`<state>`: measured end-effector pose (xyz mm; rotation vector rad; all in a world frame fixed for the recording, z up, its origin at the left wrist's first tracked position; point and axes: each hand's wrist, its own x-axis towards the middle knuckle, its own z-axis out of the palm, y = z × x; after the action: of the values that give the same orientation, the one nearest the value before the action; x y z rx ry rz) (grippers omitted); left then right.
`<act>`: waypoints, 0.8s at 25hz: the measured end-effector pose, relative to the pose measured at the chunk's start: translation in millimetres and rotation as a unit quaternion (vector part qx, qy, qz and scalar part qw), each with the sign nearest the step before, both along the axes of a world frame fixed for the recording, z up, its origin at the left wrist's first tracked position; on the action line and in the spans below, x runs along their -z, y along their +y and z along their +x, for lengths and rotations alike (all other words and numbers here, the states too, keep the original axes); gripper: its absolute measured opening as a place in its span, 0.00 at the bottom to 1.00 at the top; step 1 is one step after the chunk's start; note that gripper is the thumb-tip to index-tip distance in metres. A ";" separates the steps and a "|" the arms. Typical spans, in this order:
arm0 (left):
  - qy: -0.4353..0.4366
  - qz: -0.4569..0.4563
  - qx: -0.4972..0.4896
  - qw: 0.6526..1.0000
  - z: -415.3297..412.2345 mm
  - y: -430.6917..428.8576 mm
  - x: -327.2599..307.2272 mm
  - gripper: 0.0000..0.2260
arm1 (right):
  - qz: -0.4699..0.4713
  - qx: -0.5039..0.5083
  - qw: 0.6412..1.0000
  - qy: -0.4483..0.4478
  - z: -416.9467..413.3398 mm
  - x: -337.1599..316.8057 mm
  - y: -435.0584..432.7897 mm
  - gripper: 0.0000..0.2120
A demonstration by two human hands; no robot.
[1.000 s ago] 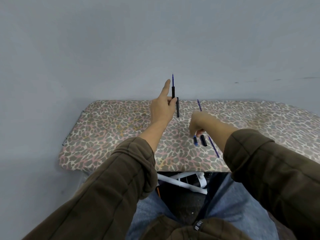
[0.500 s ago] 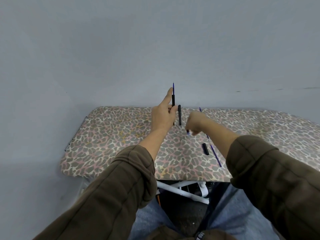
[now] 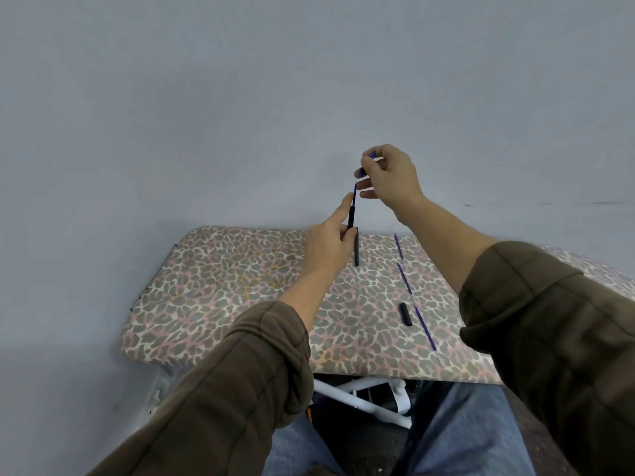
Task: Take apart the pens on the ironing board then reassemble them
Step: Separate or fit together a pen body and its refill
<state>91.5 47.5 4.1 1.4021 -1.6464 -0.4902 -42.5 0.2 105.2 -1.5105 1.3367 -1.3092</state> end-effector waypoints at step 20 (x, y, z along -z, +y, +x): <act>0.000 0.000 -0.007 1.000 1.4 3.1 -7.4 0.30 | 0.002 -0.034 0.996 0.079 0.5 8.7 8.2 0.09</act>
<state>93.0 50.7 11.5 1.4129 -1.6369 -0.4825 -41.9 8.4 96.5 -1.6709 1.3719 -1.1655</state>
